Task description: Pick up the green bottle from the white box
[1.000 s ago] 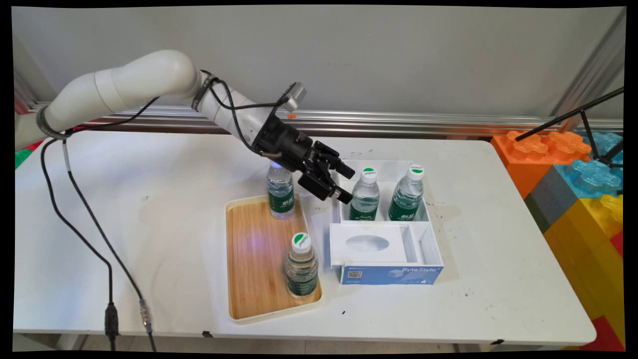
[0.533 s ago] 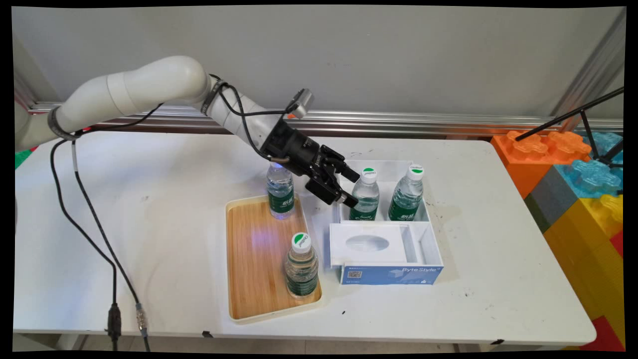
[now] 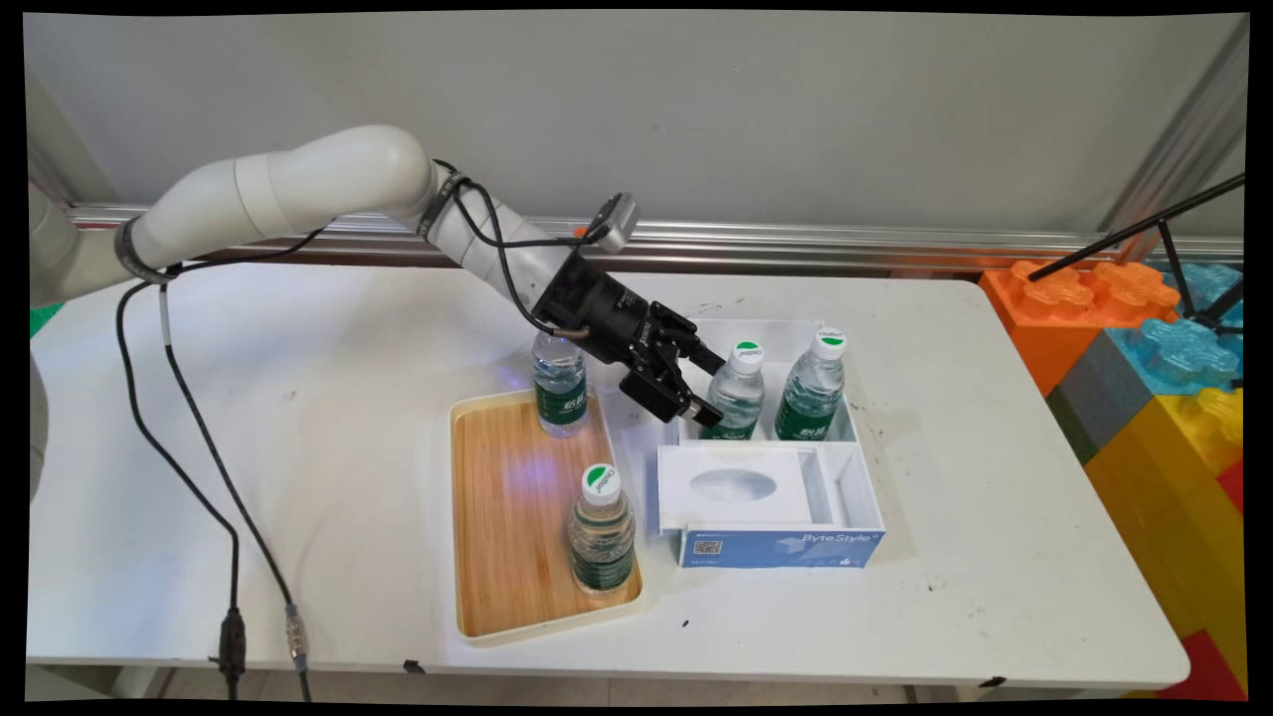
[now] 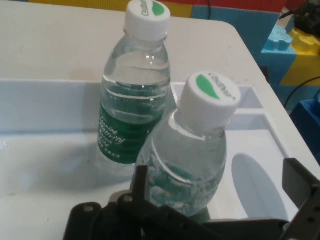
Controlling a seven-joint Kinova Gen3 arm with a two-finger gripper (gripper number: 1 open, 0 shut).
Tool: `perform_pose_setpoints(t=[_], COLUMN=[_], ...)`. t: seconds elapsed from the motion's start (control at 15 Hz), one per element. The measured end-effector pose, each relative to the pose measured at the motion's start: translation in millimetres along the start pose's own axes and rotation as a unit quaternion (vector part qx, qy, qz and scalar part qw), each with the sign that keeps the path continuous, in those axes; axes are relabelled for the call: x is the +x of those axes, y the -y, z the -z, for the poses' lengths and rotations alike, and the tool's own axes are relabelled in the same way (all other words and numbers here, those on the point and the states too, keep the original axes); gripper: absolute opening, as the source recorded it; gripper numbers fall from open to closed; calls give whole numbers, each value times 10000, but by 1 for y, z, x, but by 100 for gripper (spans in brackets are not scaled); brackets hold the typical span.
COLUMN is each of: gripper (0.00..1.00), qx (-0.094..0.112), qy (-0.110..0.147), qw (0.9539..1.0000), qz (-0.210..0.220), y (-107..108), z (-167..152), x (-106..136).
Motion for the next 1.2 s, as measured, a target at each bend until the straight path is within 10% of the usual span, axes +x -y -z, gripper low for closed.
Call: perform_pose_setpoints(t=[1.2], gripper=[100], qx=[152], qy=[74], qw=[9996], qz=[-221], y=[14], z=[-18], x=[-5])
